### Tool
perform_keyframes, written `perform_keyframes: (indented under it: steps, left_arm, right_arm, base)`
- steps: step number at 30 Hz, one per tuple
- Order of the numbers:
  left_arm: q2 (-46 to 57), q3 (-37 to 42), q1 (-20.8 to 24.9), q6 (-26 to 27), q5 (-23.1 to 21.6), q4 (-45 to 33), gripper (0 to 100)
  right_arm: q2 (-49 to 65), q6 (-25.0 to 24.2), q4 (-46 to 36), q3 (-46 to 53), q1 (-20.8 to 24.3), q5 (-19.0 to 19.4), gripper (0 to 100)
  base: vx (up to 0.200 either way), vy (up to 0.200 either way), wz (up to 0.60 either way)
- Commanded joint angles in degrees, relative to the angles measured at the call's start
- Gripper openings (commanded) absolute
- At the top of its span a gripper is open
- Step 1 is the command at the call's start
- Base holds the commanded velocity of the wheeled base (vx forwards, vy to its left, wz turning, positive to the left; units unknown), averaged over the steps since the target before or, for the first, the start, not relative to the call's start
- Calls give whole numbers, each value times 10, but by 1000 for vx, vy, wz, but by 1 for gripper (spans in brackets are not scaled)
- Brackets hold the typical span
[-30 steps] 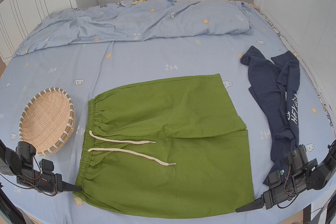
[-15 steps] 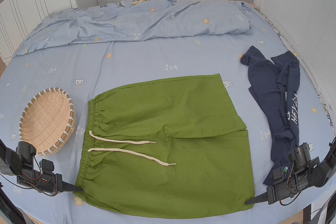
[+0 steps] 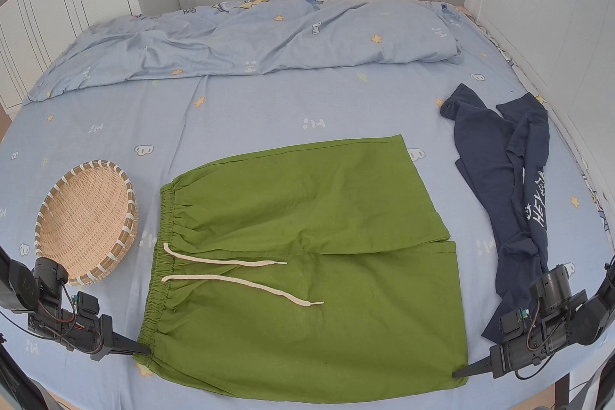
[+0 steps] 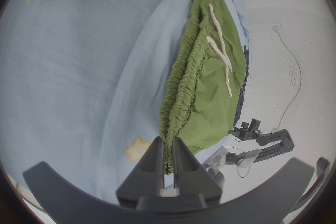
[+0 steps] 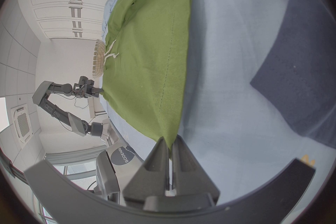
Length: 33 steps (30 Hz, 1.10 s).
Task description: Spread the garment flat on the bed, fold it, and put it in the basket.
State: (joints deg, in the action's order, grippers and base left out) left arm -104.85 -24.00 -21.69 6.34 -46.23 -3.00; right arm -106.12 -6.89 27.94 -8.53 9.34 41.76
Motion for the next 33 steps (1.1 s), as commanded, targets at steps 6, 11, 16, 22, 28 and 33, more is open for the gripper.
perform_keyframes:
  steps: [6, 11, 16, 22, 28, 33]
  left_arm:
    - [31, -93, -32, 9, 1, -225, 0]
    - [48, -60, -76, 18, 3, -225, 0]
    - [78, -13, -78, 18, 11, -221, 0]
    - [123, 40, -76, 19, 24, -220, 0]
    - [127, 35, -75, 18, 32, -230, 0]
    - [156, -8, -68, 8, 30, -271, 0]
  right_arm:
    - [115, 6, -119, 11, 5, -30, 0]
    - [145, 14, -132, 45, 4, -31, 0]
    - [175, 14, -134, 66, 8, -31, 0]
    - [217, 14, -153, 85, 9, -31, 0]
    - [237, 11, -175, 61, 1, -32, 0]
    - [244, 8, -230, -13, -19, -32, 0]
  base:
    - [0, 0, 0]
    - [0, 0, 0]
    - [0, 0, 0]
    - [0, 0, 0]
    - [0, 0, 0]
    - [0, 0, 0]
